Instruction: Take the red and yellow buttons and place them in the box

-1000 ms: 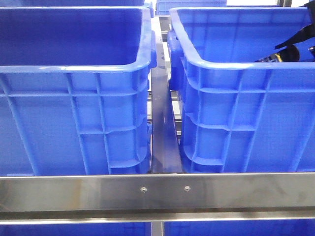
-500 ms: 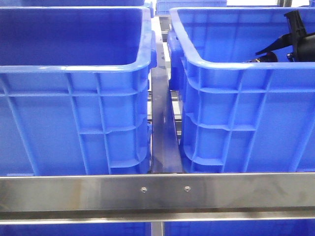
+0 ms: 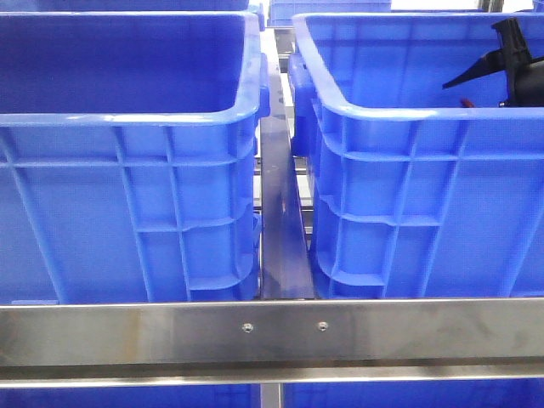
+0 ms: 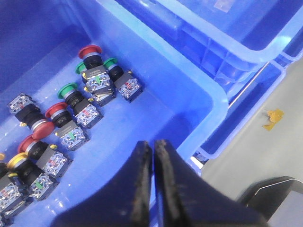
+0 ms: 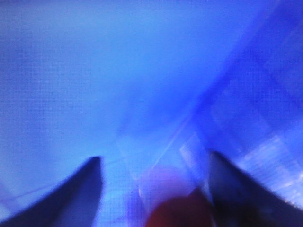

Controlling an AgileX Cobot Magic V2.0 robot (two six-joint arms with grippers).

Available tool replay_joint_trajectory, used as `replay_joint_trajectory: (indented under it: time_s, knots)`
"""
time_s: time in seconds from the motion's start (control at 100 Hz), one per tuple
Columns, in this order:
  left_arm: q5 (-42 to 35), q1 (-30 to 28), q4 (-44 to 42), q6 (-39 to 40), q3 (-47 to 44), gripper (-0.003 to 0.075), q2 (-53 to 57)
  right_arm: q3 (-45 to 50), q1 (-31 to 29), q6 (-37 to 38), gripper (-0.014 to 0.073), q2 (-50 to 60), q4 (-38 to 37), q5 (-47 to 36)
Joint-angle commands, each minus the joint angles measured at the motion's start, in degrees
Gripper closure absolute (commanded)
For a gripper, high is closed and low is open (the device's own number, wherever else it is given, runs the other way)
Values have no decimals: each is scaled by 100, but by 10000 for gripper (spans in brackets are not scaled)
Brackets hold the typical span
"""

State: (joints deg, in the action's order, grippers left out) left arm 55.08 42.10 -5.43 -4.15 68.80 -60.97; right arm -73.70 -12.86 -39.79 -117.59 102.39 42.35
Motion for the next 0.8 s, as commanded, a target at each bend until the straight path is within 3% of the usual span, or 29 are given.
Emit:
replay_joint_trajectory:
  time_s: [0.0,0.51,0.79]
  knots:
    - [-319,45,20,11,182,739,93,-185,-30,-77,49,319,344,242]
    - [-319,45,20,11,182,739,93,-185,-568,-457,49,422,289,198]
    - [-319,45,20,11,182,739,93,-185,-750,-683,49,807,-589,233]
